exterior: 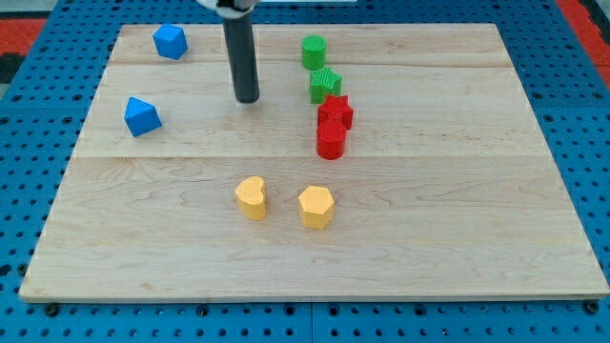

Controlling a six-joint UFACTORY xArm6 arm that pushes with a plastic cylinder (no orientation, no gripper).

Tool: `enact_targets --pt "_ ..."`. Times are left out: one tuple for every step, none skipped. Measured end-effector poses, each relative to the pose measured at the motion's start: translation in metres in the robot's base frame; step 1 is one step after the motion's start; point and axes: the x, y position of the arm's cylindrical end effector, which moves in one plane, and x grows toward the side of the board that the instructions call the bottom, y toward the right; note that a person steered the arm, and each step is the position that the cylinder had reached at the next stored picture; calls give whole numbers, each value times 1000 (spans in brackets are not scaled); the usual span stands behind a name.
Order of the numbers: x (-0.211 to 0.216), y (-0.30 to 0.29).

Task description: Move the yellow hexagon above the yellow heart

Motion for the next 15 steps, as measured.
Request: enact_targets --pt "32 11" --pt "68 23" --pt "106 32" --pt "124 41" --pt "137 67" --pt "135 118" --pt "141 174" --pt "183 128" --pt "193 66" --pt "177 54" --pt "140 56" --pt "131 57" --pt "125 76" --pt "123 43" --pt "105 39"
